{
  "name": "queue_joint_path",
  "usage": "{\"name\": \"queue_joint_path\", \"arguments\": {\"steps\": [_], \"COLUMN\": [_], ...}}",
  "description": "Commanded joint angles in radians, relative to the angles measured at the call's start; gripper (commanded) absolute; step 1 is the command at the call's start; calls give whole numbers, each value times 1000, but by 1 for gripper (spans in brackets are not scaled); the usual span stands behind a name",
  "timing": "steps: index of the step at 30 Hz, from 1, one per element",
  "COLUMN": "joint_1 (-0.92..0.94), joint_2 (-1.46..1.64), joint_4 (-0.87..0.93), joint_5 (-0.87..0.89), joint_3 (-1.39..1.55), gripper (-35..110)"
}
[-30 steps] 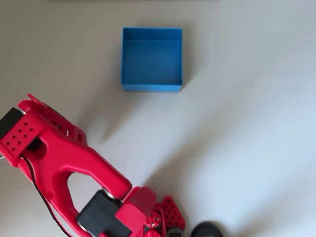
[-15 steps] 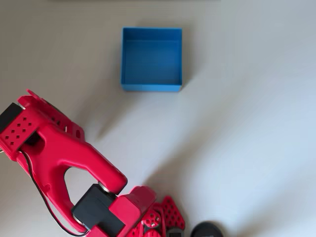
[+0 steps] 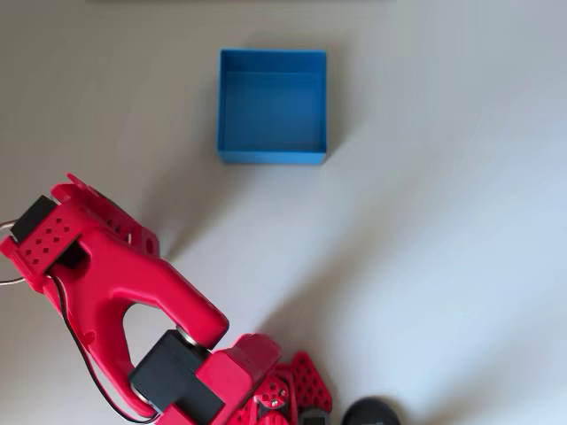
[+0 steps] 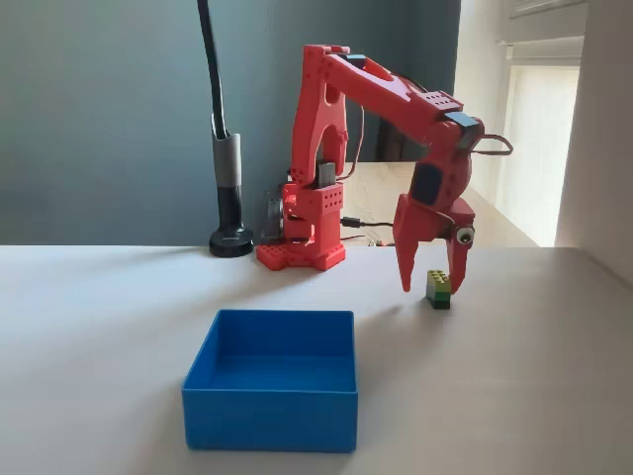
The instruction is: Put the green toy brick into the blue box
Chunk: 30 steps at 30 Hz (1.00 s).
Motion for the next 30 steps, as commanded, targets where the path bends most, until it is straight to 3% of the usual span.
{"name": "queue_joint_path", "arguments": {"steps": [1,4,13,22,30], "joint_1": [-17,-20,-26,-103,-71], "joint_2": [23,23,23,25,38], "joint_4": [-18,-35,-23,201,219], "joint_5": [-2,11,94,262,307], "joint_3": [15,18,-69,-445,-526], "gripper": [6,0,0,0,0]}}
